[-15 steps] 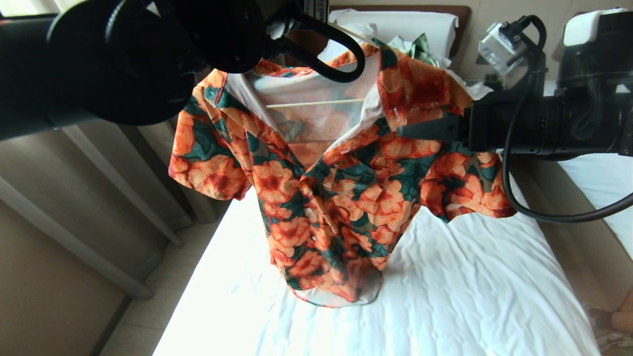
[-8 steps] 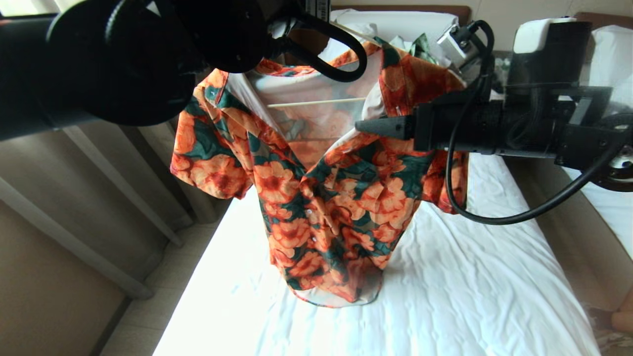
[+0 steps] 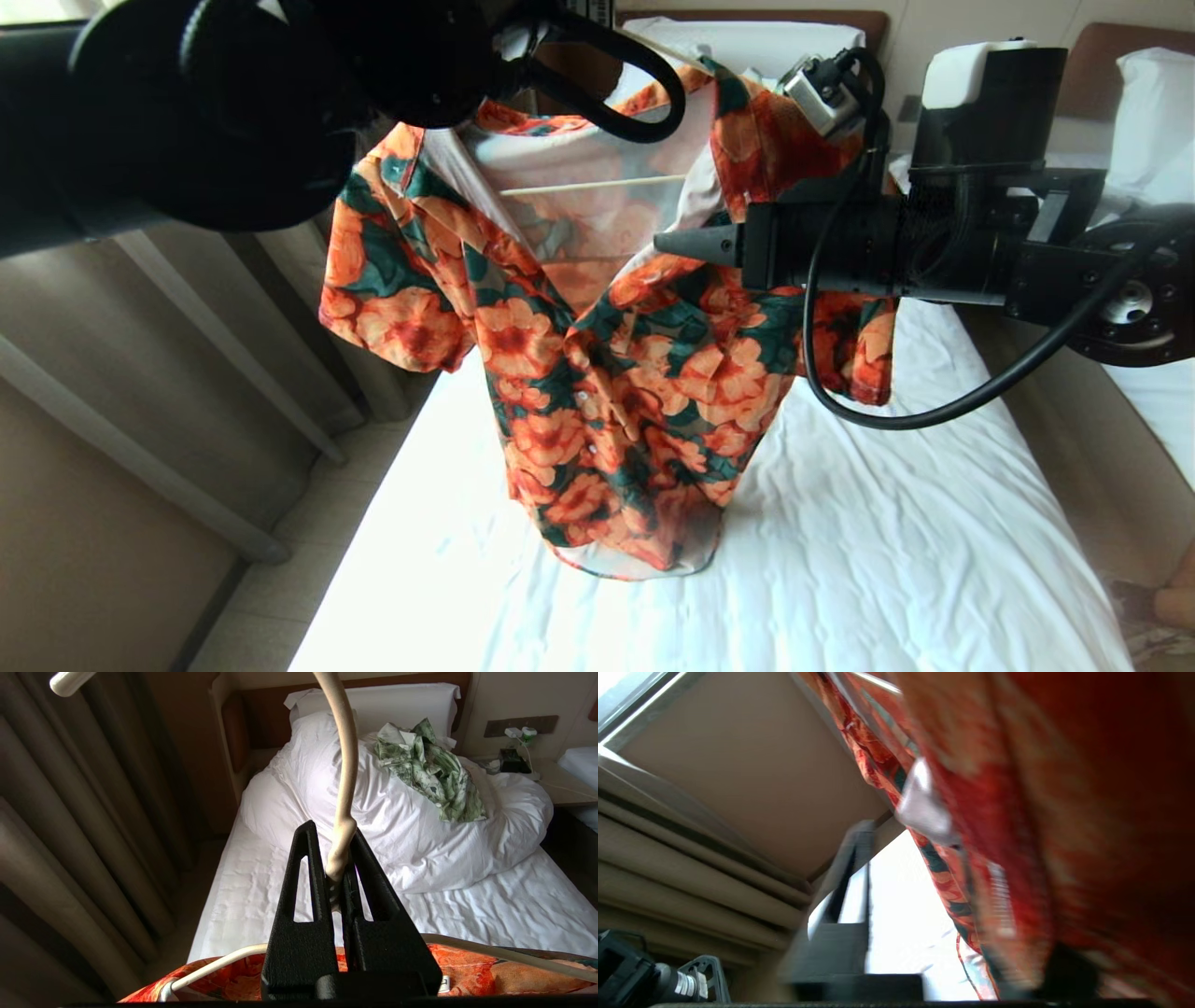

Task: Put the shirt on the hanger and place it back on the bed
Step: Take the clothes hanger out of the clothes

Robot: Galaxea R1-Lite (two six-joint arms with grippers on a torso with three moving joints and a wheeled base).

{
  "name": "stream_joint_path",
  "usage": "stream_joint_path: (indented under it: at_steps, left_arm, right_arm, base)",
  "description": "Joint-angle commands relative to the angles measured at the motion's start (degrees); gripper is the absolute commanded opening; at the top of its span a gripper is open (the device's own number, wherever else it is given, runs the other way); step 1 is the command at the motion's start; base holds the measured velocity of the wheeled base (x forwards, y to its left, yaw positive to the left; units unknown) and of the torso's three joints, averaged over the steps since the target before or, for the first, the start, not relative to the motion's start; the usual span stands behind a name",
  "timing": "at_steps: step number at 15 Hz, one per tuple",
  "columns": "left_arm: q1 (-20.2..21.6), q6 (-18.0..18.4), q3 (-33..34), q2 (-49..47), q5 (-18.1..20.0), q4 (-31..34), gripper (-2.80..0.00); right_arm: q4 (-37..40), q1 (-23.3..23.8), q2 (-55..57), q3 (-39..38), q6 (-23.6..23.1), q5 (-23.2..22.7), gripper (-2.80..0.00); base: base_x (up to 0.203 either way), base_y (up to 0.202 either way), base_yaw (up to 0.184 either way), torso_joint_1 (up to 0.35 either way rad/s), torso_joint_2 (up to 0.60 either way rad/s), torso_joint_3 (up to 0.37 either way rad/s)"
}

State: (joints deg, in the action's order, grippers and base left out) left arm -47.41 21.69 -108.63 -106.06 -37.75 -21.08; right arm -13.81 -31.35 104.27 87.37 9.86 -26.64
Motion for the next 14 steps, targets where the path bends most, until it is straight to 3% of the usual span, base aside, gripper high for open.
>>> stream_joint_path:
  at_steps: [1,4,8,12,14]
  left_arm:
    - [0.04,0.11,0.0,0.41,-0.21,-0.1,-2.8]
    - [-0.05,-0.15,0.0,0.5,-0.3,-0.35,-2.8]
    - [0.04,-0.24,0.09,0.35,-0.3,0.02,-2.8]
    - [0.56,-0.24,1.32,0.85,-0.39,0.25,-2.8]
    - [0.48,-0.24,1.84,1.25,-0.48,0.25,-2.8]
  right_arm:
    - [-0.08,0.13,-0.41,-0.08,0.13,0.0,-2.8]
    - [0.08,1.33,-3.22,-1.04,0.77,0.0,-2.8]
    - [0.12,3.03,-11.85,-5.99,5.72,0.0,-2.8]
    - [2.94,11.03,-18.53,-10.37,6.96,-0.03,-2.8]
    - [4.22,14.83,-19.67,-10.83,10.33,-0.33,-2.8]
  base:
    - [0.0,0.0,0.0,0.0,0.0,0.0]
    - [0.0,0.0,0.0,0.0,0.0,0.0]
    - [0.0,0.0,0.0,0.0,0.0,0.0]
    - [0.0,0.0,0.0,0.0,0.0,0.0]
    - [0.0,0.0,0.0,0.0,0.0,0.0]
